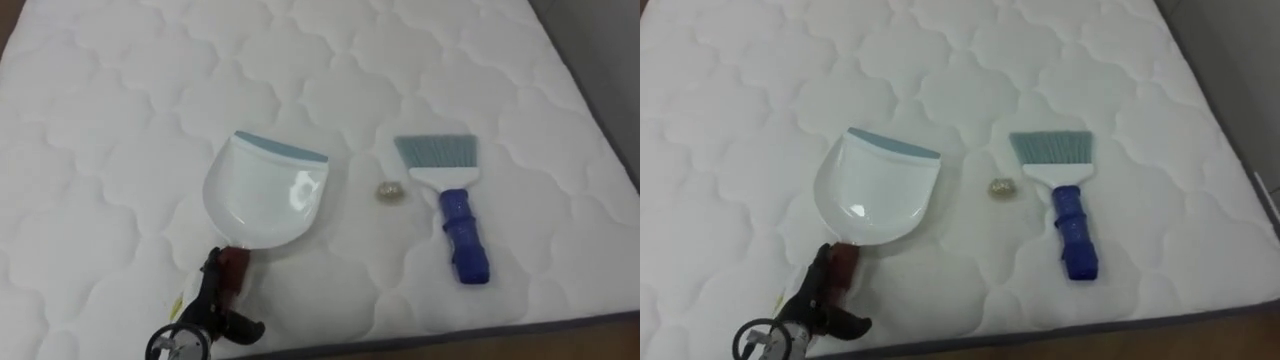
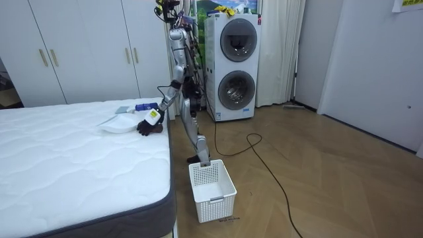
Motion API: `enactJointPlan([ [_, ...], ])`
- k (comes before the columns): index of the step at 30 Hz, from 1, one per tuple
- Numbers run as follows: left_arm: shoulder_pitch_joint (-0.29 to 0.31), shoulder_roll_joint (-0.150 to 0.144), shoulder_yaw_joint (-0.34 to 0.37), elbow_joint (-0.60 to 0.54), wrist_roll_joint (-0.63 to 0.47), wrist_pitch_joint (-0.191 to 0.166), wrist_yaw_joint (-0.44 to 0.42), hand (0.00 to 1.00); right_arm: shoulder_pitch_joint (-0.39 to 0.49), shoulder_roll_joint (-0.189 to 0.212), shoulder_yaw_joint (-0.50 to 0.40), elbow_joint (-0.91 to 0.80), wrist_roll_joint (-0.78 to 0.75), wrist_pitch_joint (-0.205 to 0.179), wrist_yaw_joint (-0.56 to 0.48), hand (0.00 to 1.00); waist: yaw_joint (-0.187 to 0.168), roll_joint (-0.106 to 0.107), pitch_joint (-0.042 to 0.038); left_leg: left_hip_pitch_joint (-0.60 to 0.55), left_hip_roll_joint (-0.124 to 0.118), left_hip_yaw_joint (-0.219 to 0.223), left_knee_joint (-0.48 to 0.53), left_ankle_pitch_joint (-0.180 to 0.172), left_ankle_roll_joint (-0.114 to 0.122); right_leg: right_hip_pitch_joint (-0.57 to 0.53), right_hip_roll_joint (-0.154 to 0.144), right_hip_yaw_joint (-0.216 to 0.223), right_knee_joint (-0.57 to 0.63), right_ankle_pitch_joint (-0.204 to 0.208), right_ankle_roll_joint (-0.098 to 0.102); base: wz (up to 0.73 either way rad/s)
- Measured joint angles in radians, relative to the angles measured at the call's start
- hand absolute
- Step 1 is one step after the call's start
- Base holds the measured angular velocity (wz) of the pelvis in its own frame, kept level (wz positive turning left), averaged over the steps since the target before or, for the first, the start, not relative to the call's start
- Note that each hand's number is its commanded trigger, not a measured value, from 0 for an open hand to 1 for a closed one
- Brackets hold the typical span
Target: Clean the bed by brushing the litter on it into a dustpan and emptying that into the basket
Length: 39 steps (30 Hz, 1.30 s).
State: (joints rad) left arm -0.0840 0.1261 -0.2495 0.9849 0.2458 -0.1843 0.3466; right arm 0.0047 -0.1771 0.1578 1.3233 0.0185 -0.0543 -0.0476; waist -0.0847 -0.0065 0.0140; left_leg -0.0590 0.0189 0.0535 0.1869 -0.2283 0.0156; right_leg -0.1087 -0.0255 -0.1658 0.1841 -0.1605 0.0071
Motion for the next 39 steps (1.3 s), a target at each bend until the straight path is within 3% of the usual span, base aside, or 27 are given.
enactJointPlan([
  [14, -0.053, -0.019, -0.001, 0.075, 0.001, -0.012, 0.065, 0.00, -0.035, 0.001, 0.066, 0.009, 0.049, 0.000, -0.041, 0.00, 0.007, 0.008, 0.0037, -0.041, 0.006, -0.001, 0.003, 0.004, -0.007, -0.040, 0.007, 0.001, 0.001, 0.005, -0.008, 0.00],
  [15, -0.054, -0.019, 0.000, 0.076, 0.001, -0.011, 0.066, 0.09, -0.036, 0.001, 0.070, 0.009, 0.054, 0.000, -0.041, 0.00, 0.007, 0.008, 0.0037, -0.042, 0.007, -0.001, 0.003, 0.005, -0.008, -0.041, 0.008, 0.001, 0.001, 0.006, -0.009, 0.00],
  [16, -0.055, -0.018, 0.000, 0.077, 0.001, -0.011, 0.071, 0.52, -0.038, 0.001, 0.078, 0.009, 0.056, 0.000, -0.041, 0.00, 0.008, 0.008, 0.0038, -0.045, 0.007, -0.001, 0.003, 0.005, -0.009, -0.045, 0.008, 0.001, 0.001, 0.006, -0.011, 0.00],
  [17, -0.063, -0.020, 0.003, 0.093, 0.003, -0.014, 0.076, 0.86, -0.040, 0.001, 0.078, 0.009, 0.056, 0.000, -0.041, 0.00, 0.008, 0.008, 0.0037, -0.049, 0.008, -0.001, 0.003, 0.006, -0.010, -0.048, 0.009, 0.001, 0.001, 0.007, -0.012, 0.00],
  [18, -0.070, -0.021, 0.003, 0.101, 0.004, -0.014, 0.077, 1.00, -0.042, 0.001, 0.078, 0.009, 0.056, 0.001, -0.041, 0.00, 0.008, 0.008, 0.0037, -0.051, 0.009, -0.001, 0.004, 0.006, -0.011, -0.050, 0.010, 0.001, 0.001, 0.007, -0.012, 0.00],
  [24, -0.107, -0.022, 0.053, 0.141, 0.024, -0.008, 0.125, 1.00, -0.046, 0.000, 0.085, 0.009, 0.057, 0.007, -0.040, 0.00, 0.009, 0.009, 0.0047, -0.055, 0.012, 0.004, 0.010, 0.008, -0.013, -0.053, 0.013, 0.002, 0.002, 0.010, -0.017, 0.00],
  [26, -0.126, -0.013, 0.069, 0.163, 0.025, 0.003, 0.133, 1.00, -0.050, -0.001, 0.086, 0.009, 0.058, 0.014, -0.036, 0.00, 0.010, 0.009, 0.0052, -0.054, 0.015, 0.025, 0.010, 0.009, -0.015, -0.057, 0.013, 0.005, 0.005, 0.012, -0.020, -0.09],
  [31, -0.166, 0.003, 0.070, 0.218, 0.025, 0.032, 0.150, 1.00, -0.061, 0.000, 0.098, 0.016, 0.095, 0.035, -0.028, 0.00, 0.007, 0.005, 0.0076, -0.053, 0.016, 0.027, 0.010, 0.009, -0.015, -0.058, 0.014, 0.005, 0.006, 0.013, -0.021, -0.05],
  [35, -0.168, 0.009, 0.044, 0.251, 0.034, 0.053, 0.150, 1.00, -0.063, 0.007, 0.101, 0.017, 0.104, 0.035, -0.024, 0.00, 0.006, -0.008, 0.0151, -0.053, 0.018, 0.032, 0.010, 0.009, -0.015, -0.061, 0.015, 0.009, 0.006, 0.013, -0.021, -0.05],
  [39, -0.159, 0.004, 0.041, 0.258, 0.032, 0.055, 0.142, 1.00, -0.066, 0.008, 0.106, 0.018, 0.104, 0.035, -0.024, 0.00, 0.007, -0.010, 0.0143, -0.055, 0.017, 0.037, 0.009, 0.009, -0.015, -0.067, 0.015, 0.011, 0.010, 0.013, -0.021, -0.07],
])
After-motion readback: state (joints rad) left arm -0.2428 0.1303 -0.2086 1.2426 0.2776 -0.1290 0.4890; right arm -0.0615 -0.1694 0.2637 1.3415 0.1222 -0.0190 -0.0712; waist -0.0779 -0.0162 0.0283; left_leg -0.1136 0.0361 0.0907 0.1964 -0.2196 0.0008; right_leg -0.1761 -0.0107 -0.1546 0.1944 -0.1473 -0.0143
